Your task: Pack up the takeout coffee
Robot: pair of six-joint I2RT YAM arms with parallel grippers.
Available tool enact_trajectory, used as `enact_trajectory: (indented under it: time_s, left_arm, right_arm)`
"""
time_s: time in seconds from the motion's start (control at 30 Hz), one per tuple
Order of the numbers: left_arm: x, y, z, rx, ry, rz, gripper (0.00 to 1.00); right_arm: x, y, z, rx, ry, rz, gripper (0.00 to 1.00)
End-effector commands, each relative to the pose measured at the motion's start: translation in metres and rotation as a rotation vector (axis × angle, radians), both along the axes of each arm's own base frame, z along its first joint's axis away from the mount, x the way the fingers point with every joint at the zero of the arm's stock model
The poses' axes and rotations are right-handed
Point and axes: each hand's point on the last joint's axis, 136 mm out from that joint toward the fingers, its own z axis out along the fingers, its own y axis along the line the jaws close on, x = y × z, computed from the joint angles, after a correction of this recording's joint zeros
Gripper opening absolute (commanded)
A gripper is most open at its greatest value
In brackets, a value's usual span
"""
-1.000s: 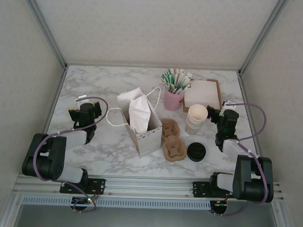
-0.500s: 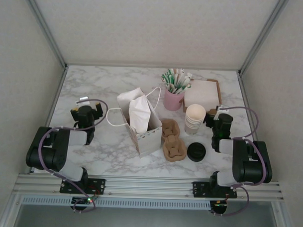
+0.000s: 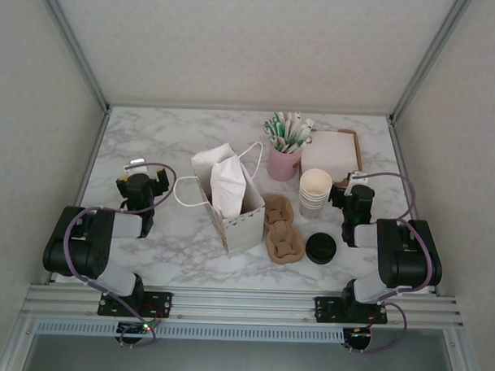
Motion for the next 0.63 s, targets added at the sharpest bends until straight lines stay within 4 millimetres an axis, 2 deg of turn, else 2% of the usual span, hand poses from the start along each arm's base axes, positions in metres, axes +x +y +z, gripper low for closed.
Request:
enact_trajectory:
  time_s: [0.0, 0.23, 0.6]
  left_arm:
    - [0.002, 0.001, 0.004, -0.004, -0.022, -0.01, 1.0]
    - [0.002, 0.0, 0.004, -0.004, -0.022, -0.01, 1.0]
    - [0.002, 0.001, 0.004, -0.004, -0.023, -0.01, 1.0]
  right_arm:
    - [0.008, -0.001, 0.009, -0.033, -0.026, -0.009, 0.99]
    - [0.011, 0.014, 0.007, -0.048, -0.005, 0.077, 0.99]
    - [0.011, 0.015, 0.008, -0.048, -0.007, 0.079, 0.99]
